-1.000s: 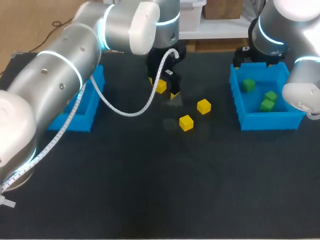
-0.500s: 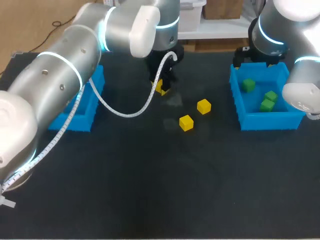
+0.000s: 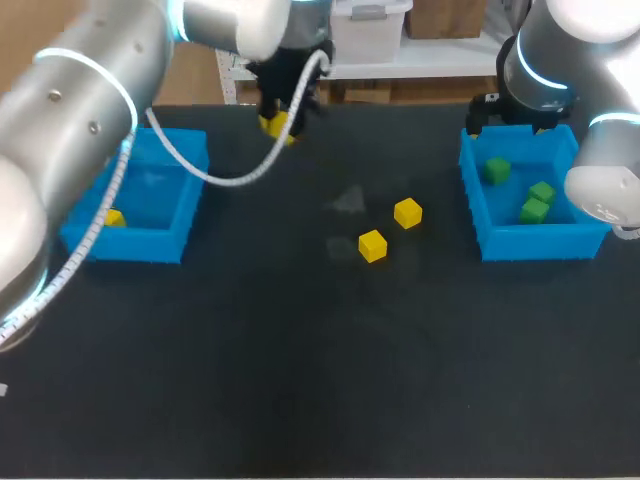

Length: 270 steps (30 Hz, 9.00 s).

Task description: Put the green cubes in the right bin and the yellow cubes in the left bin.

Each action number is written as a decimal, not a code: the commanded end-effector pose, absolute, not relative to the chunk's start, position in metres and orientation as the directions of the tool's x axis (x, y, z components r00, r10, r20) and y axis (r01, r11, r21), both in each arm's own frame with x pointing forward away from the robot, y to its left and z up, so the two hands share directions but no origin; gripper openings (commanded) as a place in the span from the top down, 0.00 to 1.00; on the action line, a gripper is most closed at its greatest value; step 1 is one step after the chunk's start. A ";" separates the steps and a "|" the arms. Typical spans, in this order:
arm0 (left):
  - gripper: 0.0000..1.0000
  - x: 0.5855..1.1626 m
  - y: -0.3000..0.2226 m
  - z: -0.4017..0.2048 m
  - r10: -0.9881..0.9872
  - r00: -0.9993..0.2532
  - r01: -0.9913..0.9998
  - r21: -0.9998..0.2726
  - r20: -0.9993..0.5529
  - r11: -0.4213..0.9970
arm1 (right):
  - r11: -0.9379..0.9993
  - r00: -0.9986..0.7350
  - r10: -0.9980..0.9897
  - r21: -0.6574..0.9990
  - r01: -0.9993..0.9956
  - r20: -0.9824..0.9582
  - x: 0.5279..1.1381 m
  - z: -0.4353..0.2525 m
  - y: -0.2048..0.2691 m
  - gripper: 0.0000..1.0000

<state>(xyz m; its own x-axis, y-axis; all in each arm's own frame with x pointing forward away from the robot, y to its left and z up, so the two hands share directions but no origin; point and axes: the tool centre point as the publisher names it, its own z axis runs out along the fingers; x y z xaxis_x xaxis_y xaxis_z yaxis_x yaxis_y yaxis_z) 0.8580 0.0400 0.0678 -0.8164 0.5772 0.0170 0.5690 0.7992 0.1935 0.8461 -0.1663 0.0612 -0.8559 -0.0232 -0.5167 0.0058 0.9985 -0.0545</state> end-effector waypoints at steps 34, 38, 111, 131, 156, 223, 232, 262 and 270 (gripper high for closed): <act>0.00 0.800 0.139 0.118 0.411 -0.909 0.405 0.085 -0.072 0.911 | 0.998 -0.853 -0.023 -0.055 0.007 -0.521 0.844 0.061 -0.167 0.00; 0.00 0.792 0.087 0.128 0.568 -0.819 0.564 0.067 -0.078 0.823 | 0.998 -0.853 -0.023 -0.055 0.007 -0.521 0.844 0.061 -0.167 0.00; 1.00 0.728 -0.023 0.014 0.739 -0.673 0.739 0.048 0.019 0.672 | 0.998 -0.853 -0.023 -0.055 0.007 -0.521 0.844 0.061 -0.167 0.00; 1.00 0.743 0.224 0.079 0.195 -0.972 0.154 0.269 -0.133 0.951 | 0.998 -0.853 -0.023 -0.055 0.007 -0.521 0.844 0.061 -0.167 0.00; 0.00 0.769 0.129 0.113 0.413 -0.864 0.377 0.174 -0.288 0.910 | 0.998 -0.853 -0.023 -0.055 0.007 -0.521 0.844 0.061 -0.167 0.00; 0.00 0.759 -0.157 -0.001 0.815 -0.524 0.836 0.035 -0.248 0.548 | 0.998 -0.853 -0.023 -0.055 0.007 -0.521 0.844 0.061 -0.167 0.00; 0.00 0.762 -0.158 -0.006 0.800 -0.532 0.828 0.028 -0.276 0.560 | 0.998 -0.853 -0.023 -0.055 0.007 -0.521 0.844 0.061 -0.167 0.00; 1.00 0.770 -0.119 0.013 0.713 -0.590 0.754 0.059 -0.378 0.655 | 0.998 -0.853 -0.023 -0.055 0.007 -0.521 0.844 0.061 -0.167 0.00; 1.00 0.793 -0.015 0.067 0.561 -0.691 0.541 0.188 -0.457 0.820 | 0.998 -0.853 -0.023 -0.055 0.007 -0.521 0.844 0.061 -0.167 0.00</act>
